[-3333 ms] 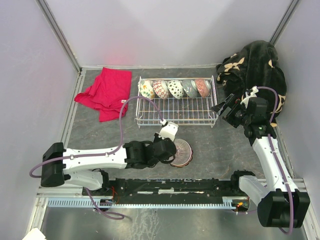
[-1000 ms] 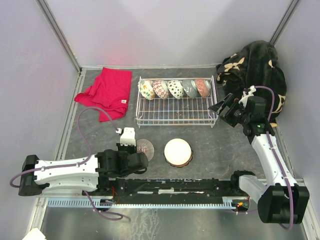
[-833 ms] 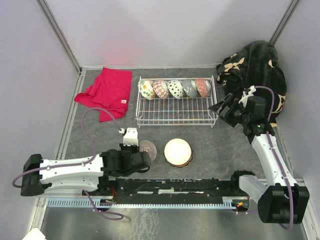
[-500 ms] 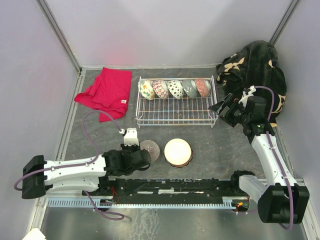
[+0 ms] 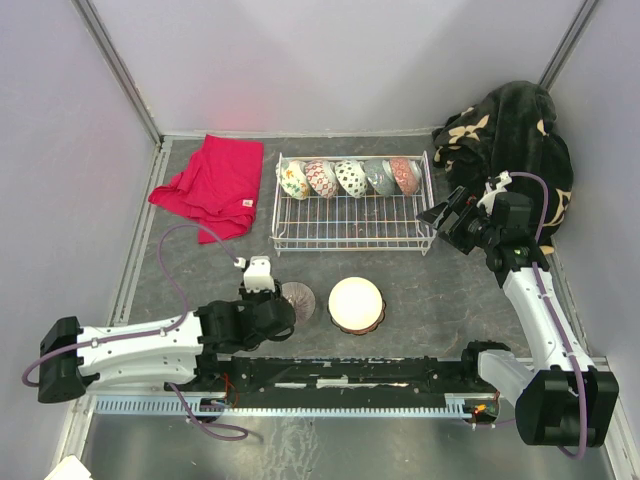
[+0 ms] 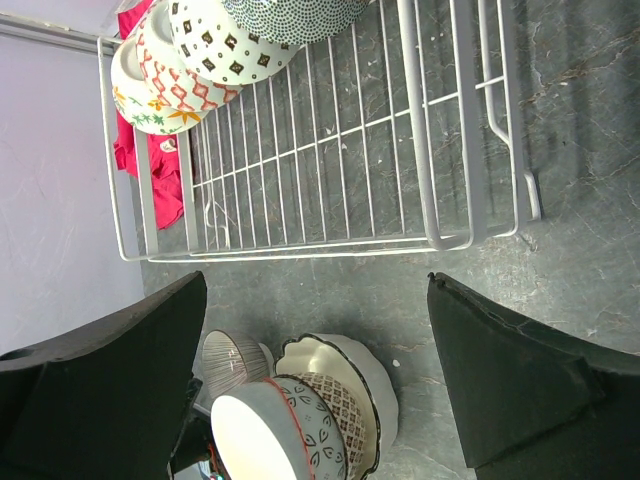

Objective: Load the bowls into the dish rack
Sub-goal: Place the bowl at the center of the board.

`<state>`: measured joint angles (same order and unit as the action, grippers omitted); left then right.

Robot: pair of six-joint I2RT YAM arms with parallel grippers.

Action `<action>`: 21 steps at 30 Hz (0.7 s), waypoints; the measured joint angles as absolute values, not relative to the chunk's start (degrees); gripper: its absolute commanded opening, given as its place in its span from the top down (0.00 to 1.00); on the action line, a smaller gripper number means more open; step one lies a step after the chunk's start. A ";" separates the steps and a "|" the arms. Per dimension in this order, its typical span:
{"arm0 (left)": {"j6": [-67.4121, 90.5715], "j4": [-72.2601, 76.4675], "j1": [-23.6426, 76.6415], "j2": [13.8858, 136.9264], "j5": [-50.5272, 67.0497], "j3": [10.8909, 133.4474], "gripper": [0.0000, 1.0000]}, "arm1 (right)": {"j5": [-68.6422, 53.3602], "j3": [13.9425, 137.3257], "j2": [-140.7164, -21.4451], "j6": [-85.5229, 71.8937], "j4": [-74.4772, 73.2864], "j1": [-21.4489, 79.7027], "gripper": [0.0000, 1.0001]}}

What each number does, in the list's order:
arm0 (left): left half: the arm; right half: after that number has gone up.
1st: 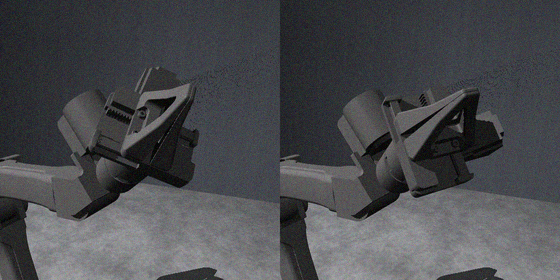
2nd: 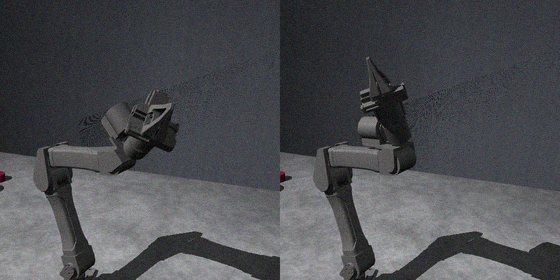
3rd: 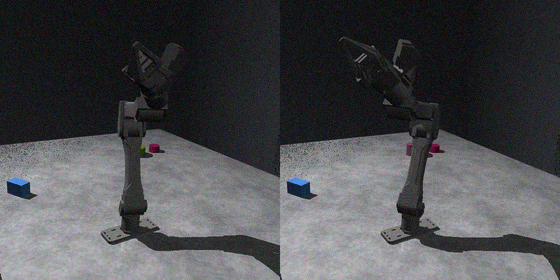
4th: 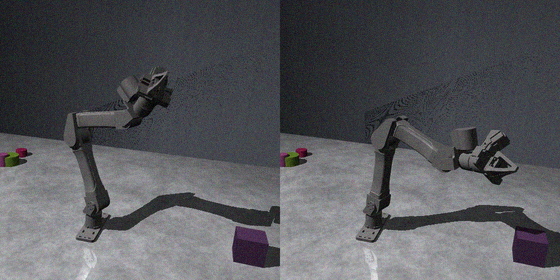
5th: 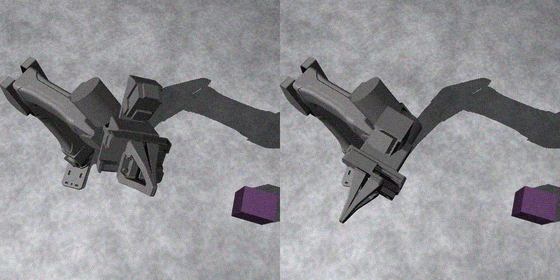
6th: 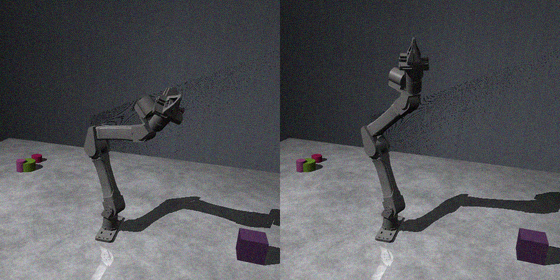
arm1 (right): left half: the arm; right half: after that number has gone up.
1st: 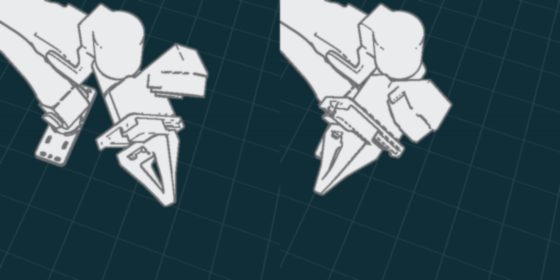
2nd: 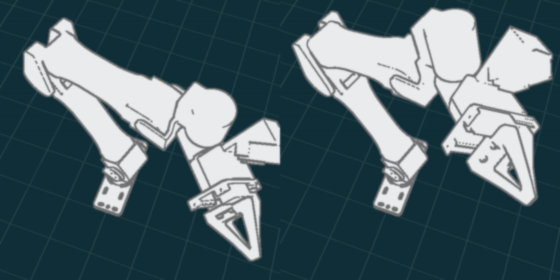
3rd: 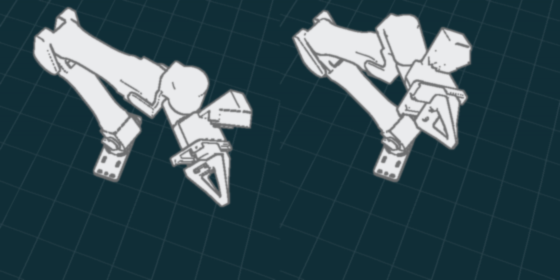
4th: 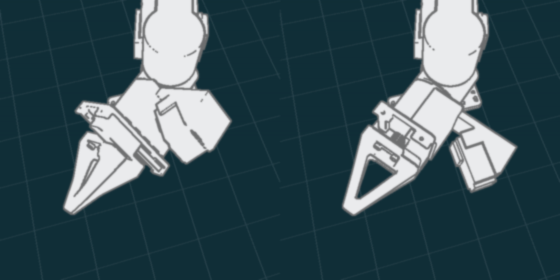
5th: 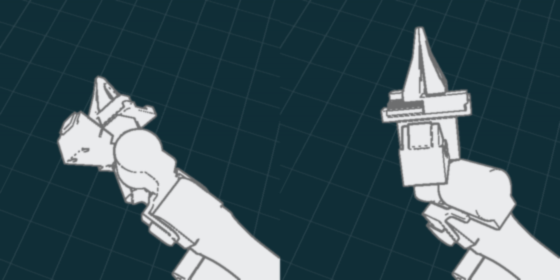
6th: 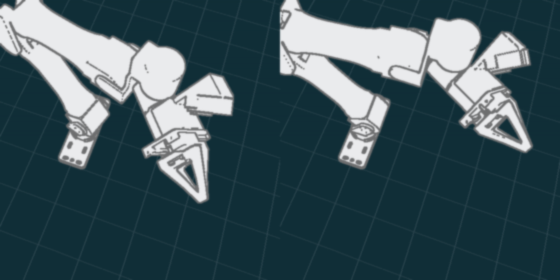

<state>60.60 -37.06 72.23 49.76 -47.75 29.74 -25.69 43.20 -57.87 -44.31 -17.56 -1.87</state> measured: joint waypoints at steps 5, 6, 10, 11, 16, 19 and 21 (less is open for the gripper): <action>58.50 -36.93 74.28 54.22 -46.81 32.88 0.44 | -25.69 43.20 -57.87 -44.29 -17.56 -1.87 0.01; 58.06 -36.71 75.64 55.90 -46.72 33.91 0.44 | -25.69 43.20 -57.89 -44.29 -17.56 -1.85 0.01; 56.86 -36.18 81.28 61.14 -46.35 37.01 0.44 | -25.69 43.20 -58.11 -44.29 -17.56 -1.85 0.01; 56.51 -36.05 82.04 61.67 -46.33 37.30 0.44 | -25.71 43.20 -58.13 -44.29 -17.58 -1.87 0.01; 53.93 -34.81 84.12 64.18 -46.30 38.33 0.44 | -25.69 43.20 -58.13 -44.29 -17.58 -1.85 0.01; 52.75 -33.74 84.14 66.48 -46.24 38.85 0.45 | -25.78 43.20 -58.13 -44.29 -17.58 -1.87 0.01; 52.10 -32.91 84.14 67.94 -46.06 38.96 0.47 | -25.89 43.20 -58.13 -44.29 -17.58 -1.87 0.01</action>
